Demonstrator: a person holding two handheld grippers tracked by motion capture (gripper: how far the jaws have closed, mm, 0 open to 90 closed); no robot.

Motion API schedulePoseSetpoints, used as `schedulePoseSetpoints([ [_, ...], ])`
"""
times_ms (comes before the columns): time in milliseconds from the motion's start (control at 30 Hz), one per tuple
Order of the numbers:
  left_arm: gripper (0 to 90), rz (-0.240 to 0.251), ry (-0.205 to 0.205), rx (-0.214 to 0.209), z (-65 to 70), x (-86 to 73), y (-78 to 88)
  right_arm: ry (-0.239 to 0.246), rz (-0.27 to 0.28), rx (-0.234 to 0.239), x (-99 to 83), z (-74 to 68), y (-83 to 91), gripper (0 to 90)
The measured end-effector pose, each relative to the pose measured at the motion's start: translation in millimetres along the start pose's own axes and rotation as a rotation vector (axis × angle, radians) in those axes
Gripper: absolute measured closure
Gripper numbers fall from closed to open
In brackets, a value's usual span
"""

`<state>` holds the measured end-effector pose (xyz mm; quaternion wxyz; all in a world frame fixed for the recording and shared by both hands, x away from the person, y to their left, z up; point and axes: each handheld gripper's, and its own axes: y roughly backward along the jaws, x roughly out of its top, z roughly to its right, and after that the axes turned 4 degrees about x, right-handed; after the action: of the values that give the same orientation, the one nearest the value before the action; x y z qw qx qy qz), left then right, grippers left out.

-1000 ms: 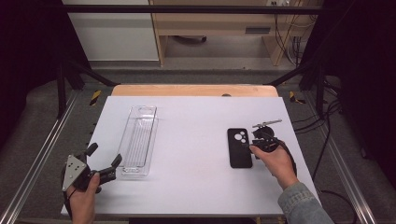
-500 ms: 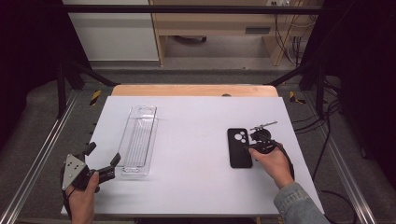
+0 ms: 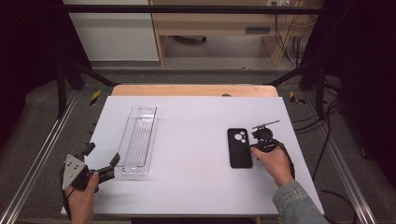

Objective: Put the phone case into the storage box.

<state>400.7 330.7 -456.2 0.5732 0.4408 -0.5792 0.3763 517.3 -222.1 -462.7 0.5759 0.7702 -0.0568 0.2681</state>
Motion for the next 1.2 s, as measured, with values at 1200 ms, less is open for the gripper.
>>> schedulePoseSetpoints([
  [1200,1.7,-0.022,-0.031,-0.013,3.5,-1.6,-2.9,-0.084,-0.037,0.013,-4.8,1.1,-2.3,78.4],
])
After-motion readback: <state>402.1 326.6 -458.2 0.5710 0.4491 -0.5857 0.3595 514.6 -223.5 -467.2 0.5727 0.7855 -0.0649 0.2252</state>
